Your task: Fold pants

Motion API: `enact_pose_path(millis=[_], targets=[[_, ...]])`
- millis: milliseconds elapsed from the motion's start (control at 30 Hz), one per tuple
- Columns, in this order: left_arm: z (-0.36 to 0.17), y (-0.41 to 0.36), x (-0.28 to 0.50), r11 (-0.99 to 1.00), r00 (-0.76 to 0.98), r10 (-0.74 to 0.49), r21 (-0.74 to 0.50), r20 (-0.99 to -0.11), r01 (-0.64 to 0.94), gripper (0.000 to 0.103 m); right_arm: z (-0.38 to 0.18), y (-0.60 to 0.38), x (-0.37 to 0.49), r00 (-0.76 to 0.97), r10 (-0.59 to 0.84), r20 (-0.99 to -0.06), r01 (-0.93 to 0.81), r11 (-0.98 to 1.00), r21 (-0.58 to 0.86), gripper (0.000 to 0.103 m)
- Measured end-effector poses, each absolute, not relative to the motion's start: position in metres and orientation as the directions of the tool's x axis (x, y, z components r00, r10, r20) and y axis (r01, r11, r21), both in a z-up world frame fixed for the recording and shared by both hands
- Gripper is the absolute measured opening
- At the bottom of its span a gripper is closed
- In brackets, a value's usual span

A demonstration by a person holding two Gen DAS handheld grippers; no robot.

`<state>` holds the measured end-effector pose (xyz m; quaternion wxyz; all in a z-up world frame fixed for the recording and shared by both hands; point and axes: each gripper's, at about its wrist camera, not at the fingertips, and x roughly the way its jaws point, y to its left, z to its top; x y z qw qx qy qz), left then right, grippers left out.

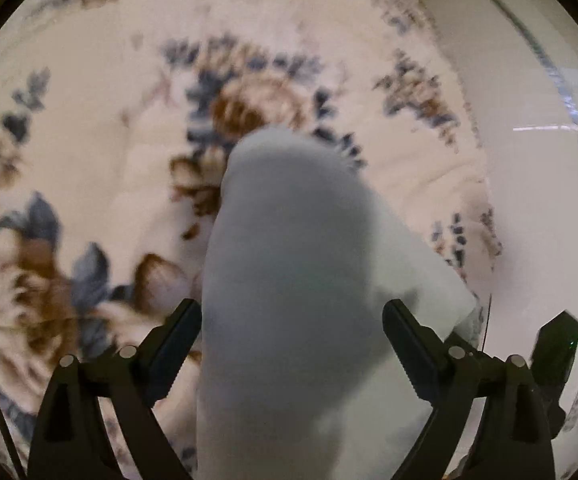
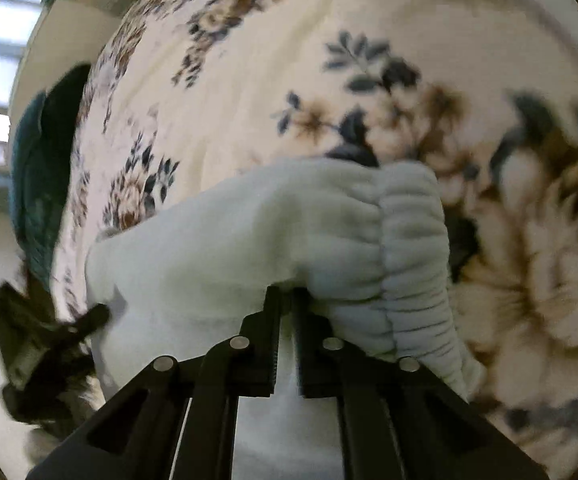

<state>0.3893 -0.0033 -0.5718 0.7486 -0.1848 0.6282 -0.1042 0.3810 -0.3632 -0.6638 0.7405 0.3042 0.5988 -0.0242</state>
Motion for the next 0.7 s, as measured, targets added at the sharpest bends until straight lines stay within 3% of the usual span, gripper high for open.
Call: enact_pose_path(millis=[100, 133, 233, 367, 467, 700], targets=[[-0.533, -0.016, 0.356, 0.929, 0.229, -0.364, -0.369, -0.903, 0.020, 0.092, -0.621, -0.341, 0.362, 0.296, 0.182, -0.938, 0.300, 0.914, 0.272, 0.042], [-0.532, -0.021, 0.349, 0.934, 0.218, -0.356, -0.356, -0.909, 0.041, 0.092, -0.613, -0.328, 0.356, 0.289, 0.148, -0.946, 0.255, 0.940, 0.225, 0.046], [-0.547, -0.034, 0.319, 0.950, 0.147, -0.308, -0.298, -0.940, 0.088, 0.092, -0.613, -0.303, 0.341, 0.226, 0.098, -0.969, 0.160, 0.978, 0.136, 0.046], [-0.597, -0.017, 0.293, 0.960, 0.033, -0.281, -0.281, -0.959, -0.001, 0.094, -0.635, -0.285, 0.317, 0.167, 0.021, -0.986, 0.082, 0.996, 0.035, 0.046], [-0.615, -0.002, 0.285, 0.947, 0.033, -0.315, -0.317, -0.948, -0.060, 0.099, -0.643, -0.284, 0.306, 0.166, 0.019, -0.986, 0.075, 0.997, 0.032, 0.048], [-0.622, -0.003, 0.288, 0.942, 0.058, -0.333, -0.335, -0.941, -0.034, 0.103, -0.659, -0.275, 0.298, 0.194, -0.034, -0.980, 0.025, 0.999, -0.030, 0.051]])
